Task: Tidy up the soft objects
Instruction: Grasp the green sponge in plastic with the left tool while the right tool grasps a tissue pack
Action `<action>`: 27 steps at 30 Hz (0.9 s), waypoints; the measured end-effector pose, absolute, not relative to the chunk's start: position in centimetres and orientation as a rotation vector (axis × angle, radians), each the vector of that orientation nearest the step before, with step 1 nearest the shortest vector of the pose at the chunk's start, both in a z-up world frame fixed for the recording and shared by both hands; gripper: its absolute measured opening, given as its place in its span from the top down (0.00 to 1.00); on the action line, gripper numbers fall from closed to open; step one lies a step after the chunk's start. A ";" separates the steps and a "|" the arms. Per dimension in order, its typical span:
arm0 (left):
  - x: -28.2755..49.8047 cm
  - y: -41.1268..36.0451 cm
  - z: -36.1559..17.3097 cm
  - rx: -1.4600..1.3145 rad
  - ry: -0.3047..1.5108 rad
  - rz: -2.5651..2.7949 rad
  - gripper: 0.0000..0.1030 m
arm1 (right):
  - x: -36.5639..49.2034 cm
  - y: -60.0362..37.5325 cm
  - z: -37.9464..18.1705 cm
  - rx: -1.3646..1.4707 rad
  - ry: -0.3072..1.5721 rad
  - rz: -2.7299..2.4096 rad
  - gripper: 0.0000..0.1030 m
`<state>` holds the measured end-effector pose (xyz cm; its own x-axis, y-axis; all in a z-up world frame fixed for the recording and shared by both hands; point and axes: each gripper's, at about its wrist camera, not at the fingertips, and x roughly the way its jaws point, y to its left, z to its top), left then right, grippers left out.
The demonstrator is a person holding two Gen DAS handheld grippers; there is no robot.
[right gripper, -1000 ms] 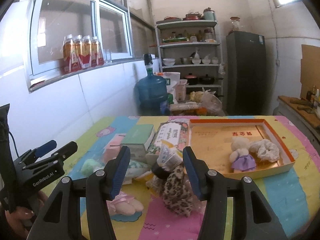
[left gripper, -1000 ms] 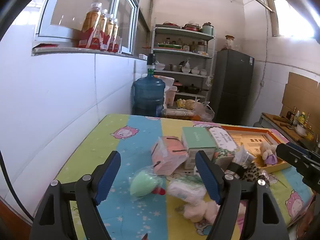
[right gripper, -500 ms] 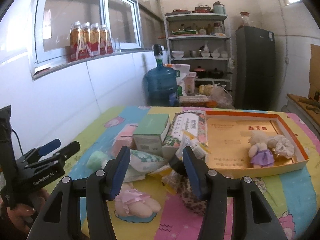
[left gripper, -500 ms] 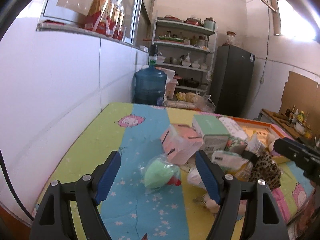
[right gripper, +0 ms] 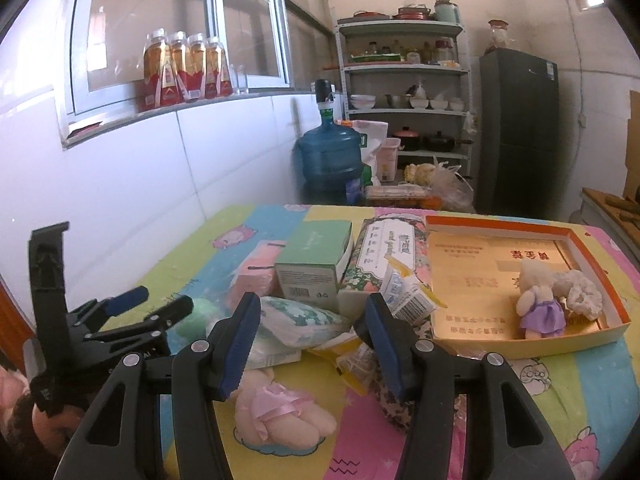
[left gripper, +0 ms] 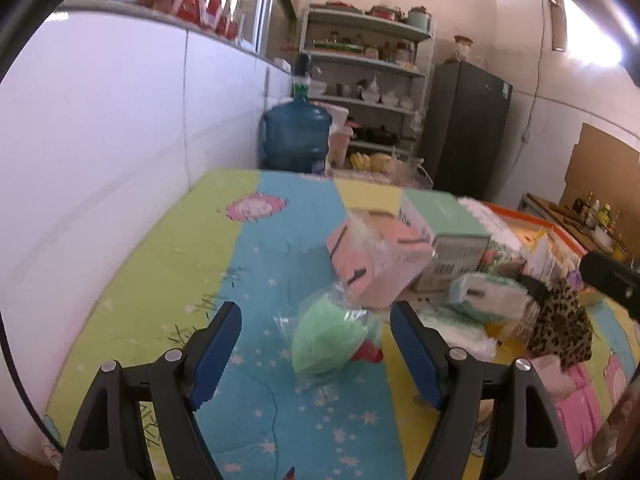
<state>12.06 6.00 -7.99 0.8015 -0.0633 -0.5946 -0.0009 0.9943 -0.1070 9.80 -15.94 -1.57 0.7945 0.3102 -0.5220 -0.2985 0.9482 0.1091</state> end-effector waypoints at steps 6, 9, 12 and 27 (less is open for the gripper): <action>13.5 6.2 -9.8 -0.080 0.716 -0.027 0.26 | 10.7 -15.6 -2.2 0.027 0.584 0.335 0.45; 13.7 6.3 -10.1 -0.093 0.732 -0.041 0.26 | 11.1 -15.3 -2.4 0.023 0.591 0.342 0.45; 13.9 6.3 -10.4 -0.092 0.746 -0.058 0.26 | 11.4 -15.1 -2.7 0.024 0.598 0.347 0.45; 13.1 6.4 -9.9 -0.100 0.691 -0.099 0.60 | 13.2 -13.2 -4.7 0.011 0.672 0.370 0.45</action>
